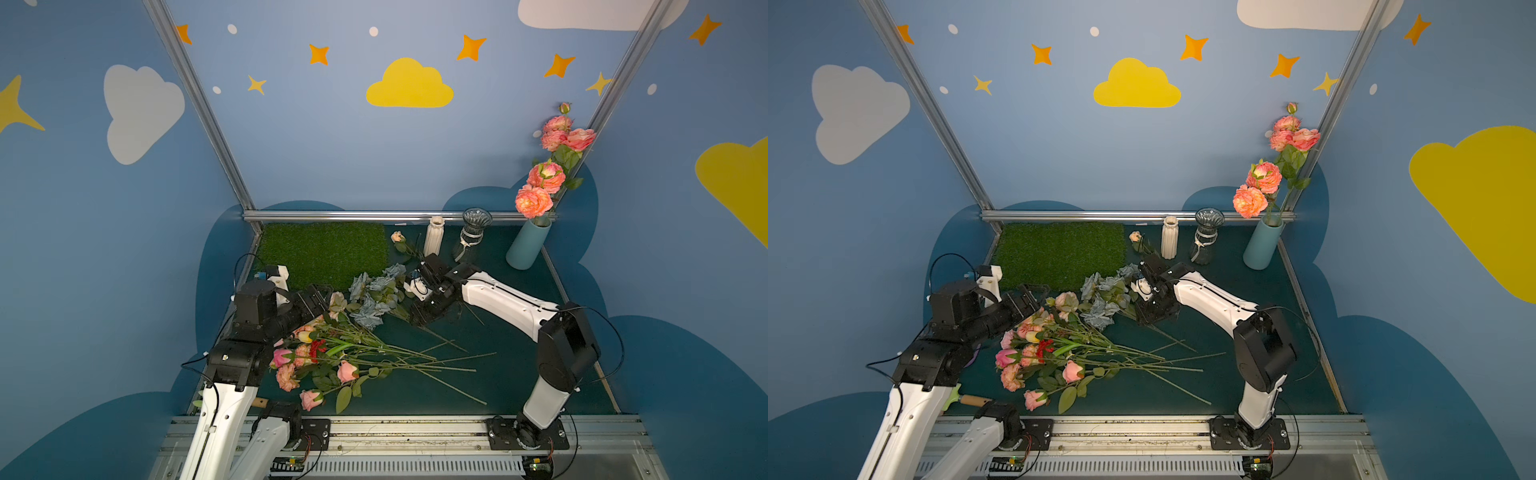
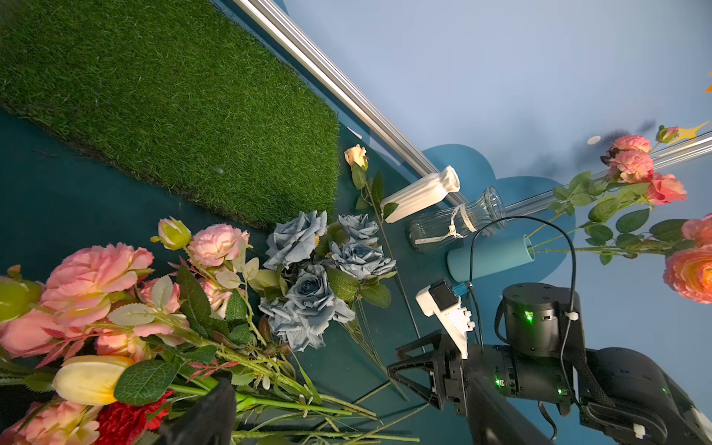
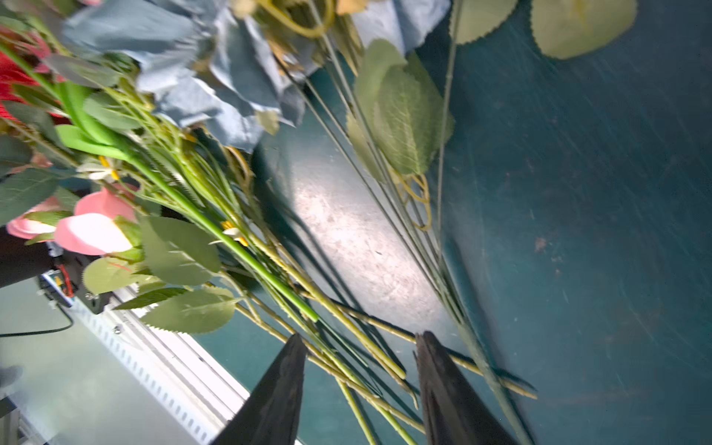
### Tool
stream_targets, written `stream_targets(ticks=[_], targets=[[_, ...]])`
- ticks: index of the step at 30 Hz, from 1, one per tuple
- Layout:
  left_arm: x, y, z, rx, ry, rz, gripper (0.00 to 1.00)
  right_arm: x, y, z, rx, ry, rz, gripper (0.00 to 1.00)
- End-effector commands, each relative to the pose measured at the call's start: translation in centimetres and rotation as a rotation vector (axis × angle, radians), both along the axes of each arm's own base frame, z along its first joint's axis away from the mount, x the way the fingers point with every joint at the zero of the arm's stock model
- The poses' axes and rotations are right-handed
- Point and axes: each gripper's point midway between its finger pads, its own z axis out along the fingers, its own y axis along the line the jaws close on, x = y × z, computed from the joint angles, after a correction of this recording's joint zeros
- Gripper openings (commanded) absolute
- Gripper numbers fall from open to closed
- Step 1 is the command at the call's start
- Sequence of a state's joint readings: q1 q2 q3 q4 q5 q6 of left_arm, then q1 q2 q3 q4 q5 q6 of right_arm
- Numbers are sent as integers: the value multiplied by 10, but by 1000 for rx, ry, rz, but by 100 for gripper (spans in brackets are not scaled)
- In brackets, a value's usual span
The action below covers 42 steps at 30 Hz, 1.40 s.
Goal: Place the pink flowers into the vase
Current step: Place the flower at the center of the board, then pick up the flower at the center of the board.
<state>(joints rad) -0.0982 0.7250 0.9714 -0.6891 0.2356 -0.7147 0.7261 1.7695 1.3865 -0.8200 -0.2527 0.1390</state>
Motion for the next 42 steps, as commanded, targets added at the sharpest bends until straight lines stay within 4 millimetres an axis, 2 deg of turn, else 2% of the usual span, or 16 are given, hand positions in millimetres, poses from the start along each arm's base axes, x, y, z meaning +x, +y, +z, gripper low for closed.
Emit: stream_targets(ticks=[1, 16, 21, 23, 27, 30, 38, 42], targets=[[-6, 0, 4, -4, -9, -5, 93, -1, 2, -13, -15, 17, 2, 49], [-8, 1, 7, 11, -12, -11, 93, 24, -11, -66, -183, -45, -10, 48], [-7, 1, 8, 24, -13, -17, 94, 29, -11, -83, -244, -67, 8, 45], [-6, 1, 9, 29, -10, -19, 93, 31, -8, -84, -249, -82, 14, 40], [-5, 0, 11, 30, -14, -20, 94, 36, -2, -75, -241, -124, 25, 17], [-5, 1, 13, 30, -21, -20, 94, 41, -1, -58, -248, -204, 28, 1], [-2, -1, 13, 15, -21, -20, 94, 52, 4, -4, -231, -383, 39, 0], [-2, -1, 14, 13, -21, -18, 94, 58, 5, 29, -193, -451, 31, 0]])
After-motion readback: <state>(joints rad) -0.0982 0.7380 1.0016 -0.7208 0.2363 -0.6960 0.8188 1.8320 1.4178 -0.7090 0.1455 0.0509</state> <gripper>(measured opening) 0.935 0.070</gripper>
